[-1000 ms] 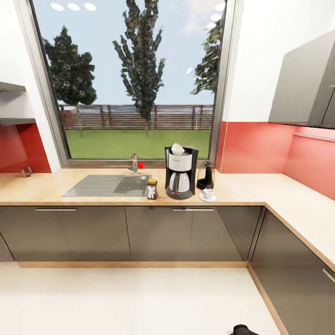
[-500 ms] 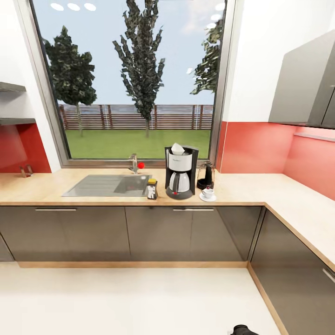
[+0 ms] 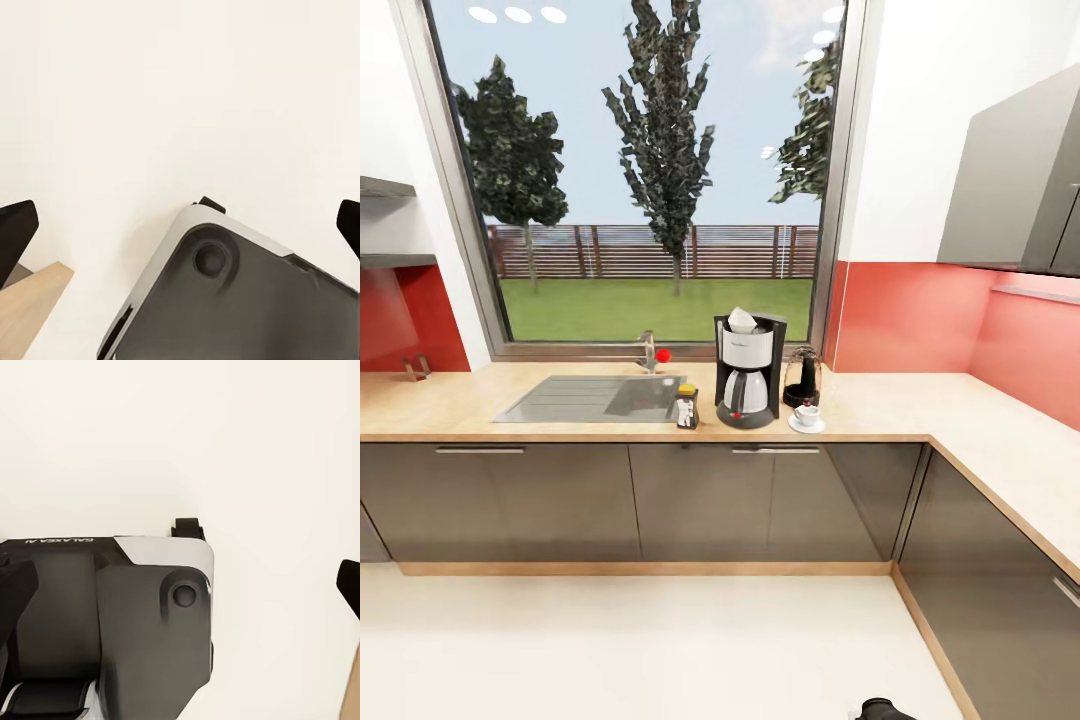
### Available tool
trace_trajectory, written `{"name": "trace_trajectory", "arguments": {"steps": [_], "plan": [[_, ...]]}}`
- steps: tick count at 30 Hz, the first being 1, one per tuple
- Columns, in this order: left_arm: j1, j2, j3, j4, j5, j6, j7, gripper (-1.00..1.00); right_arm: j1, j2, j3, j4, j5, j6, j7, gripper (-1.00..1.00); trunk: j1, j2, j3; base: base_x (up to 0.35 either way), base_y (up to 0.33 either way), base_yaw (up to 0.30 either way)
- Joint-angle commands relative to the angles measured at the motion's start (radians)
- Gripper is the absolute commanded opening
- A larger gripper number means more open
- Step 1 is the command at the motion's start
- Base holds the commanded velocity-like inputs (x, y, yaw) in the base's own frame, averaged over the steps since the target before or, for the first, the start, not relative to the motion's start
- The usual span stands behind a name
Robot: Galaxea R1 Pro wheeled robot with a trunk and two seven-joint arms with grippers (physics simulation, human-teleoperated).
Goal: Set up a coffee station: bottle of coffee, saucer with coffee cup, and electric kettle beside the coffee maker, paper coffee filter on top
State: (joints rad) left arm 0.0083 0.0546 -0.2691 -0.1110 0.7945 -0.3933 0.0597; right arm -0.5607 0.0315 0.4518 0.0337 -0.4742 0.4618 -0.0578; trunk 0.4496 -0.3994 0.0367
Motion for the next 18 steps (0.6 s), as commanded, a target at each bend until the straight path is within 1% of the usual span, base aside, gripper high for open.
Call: {"name": "trace_trajectory", "arguments": {"steps": [1,18], "plan": [[0.001,0.001,-0.009,-0.002,0.004,-0.001,0.006,1.0,-0.001,0.001,0.007,0.002,-0.011,0.001,-0.004,1.0,0.0,-0.001,0.0,0.0,0.0,0.0],[0.001,0.001,-0.009,-0.002,0.004,-0.001,0.006,1.0,-0.001,0.001,0.007,0.002,-0.011,0.001,-0.004,1.0,0.0,-0.001,0.0,0.0,0.0,0.0]]}}
